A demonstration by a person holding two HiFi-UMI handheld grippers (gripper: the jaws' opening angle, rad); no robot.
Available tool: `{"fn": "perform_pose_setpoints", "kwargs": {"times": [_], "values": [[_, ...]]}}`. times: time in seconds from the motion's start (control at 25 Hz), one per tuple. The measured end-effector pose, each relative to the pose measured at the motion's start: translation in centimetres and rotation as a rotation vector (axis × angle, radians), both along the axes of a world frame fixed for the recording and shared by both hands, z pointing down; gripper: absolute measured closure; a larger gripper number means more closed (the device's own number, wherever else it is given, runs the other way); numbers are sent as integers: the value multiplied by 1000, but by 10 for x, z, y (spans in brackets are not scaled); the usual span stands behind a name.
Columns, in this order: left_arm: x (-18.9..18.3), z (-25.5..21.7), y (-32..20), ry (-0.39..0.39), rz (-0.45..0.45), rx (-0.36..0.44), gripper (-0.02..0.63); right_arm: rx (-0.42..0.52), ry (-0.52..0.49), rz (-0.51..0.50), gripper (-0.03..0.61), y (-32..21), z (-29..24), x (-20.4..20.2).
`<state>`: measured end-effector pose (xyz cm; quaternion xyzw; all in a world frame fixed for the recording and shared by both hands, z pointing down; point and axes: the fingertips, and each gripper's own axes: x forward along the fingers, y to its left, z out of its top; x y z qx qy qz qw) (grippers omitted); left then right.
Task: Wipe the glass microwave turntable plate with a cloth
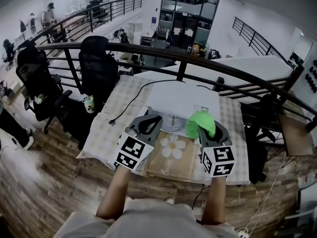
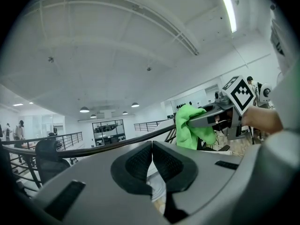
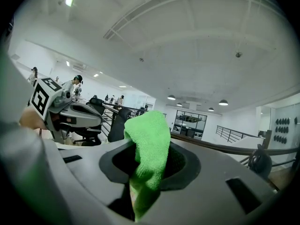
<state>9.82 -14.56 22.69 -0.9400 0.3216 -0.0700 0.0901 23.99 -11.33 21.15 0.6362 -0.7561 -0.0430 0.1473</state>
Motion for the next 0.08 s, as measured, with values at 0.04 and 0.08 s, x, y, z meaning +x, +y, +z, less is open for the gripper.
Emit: {"fn": "perform_pose_setpoints", "kwargs": {"times": [0.04, 0.08], "values": [[0, 0, 0, -1, 0, 0, 595, 0, 3, -1, 456, -1, 0, 0], [1, 0, -1, -1, -1, 0, 595, 0, 5, -1, 456, -2, 0, 1]]}}
